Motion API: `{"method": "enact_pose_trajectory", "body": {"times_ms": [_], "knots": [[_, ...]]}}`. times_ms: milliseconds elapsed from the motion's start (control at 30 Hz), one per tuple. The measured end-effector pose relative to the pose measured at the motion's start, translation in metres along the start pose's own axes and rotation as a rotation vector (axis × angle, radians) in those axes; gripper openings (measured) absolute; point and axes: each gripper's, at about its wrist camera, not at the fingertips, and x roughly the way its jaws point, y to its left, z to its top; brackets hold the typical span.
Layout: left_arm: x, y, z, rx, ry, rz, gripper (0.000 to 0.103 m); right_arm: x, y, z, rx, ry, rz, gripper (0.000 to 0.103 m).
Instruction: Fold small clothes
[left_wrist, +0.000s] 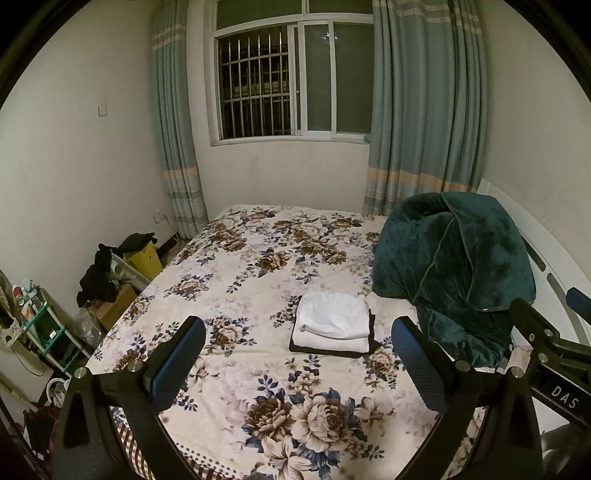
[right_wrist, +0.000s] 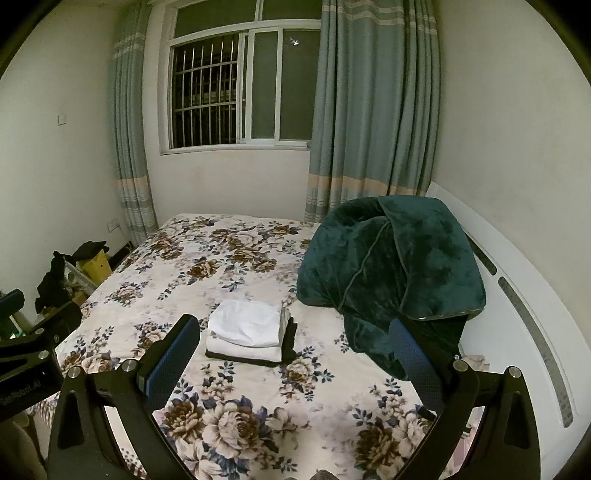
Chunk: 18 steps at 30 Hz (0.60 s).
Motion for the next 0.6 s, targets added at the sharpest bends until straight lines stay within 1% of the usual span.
{"method": "enact_pose_trajectory", "body": {"times_ms": [600], "knots": [[-0.0009,0.0028,0.0068,-0.004,-0.002,0.005,0.103,0.0013,0.0031,-0.0030,0.000,-0.005,-0.002,0.103]]}}
